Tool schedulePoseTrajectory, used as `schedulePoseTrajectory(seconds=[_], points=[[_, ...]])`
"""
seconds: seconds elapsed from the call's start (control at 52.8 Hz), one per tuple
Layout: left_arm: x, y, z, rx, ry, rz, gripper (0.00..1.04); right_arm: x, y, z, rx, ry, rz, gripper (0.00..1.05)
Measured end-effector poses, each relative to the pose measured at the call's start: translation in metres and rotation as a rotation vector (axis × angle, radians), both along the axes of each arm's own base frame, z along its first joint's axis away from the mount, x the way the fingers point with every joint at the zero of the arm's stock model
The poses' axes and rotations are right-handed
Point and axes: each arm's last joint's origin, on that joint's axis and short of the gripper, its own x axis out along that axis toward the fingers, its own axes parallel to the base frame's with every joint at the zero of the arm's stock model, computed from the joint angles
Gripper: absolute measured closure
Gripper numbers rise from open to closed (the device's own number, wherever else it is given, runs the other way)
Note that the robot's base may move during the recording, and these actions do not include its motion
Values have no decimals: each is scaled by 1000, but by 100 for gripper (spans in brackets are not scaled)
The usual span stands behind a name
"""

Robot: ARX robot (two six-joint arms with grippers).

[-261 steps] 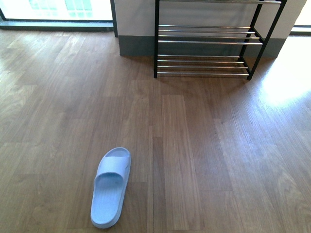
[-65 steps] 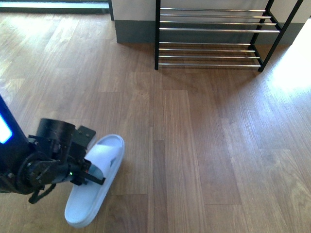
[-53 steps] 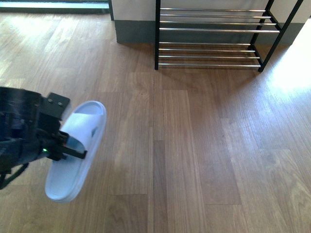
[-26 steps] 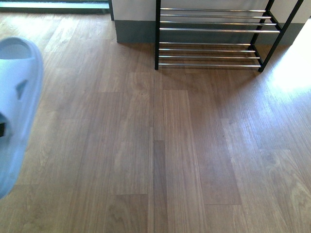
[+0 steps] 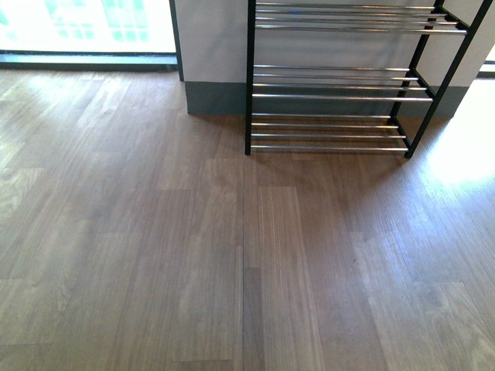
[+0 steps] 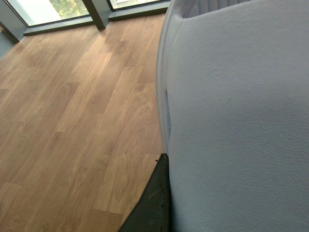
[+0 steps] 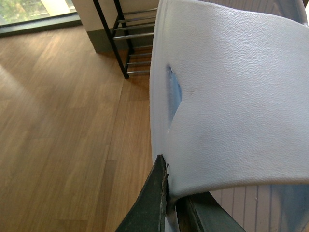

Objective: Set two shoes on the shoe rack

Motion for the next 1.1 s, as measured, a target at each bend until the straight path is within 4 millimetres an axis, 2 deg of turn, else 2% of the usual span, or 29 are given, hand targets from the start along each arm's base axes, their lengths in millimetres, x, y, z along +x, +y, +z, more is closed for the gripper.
schedulePoseTrajectory(seconds=[1.099], points=[[0, 0, 0, 0, 0, 0, 103, 0, 0, 0, -1, -1, -1, 103]])
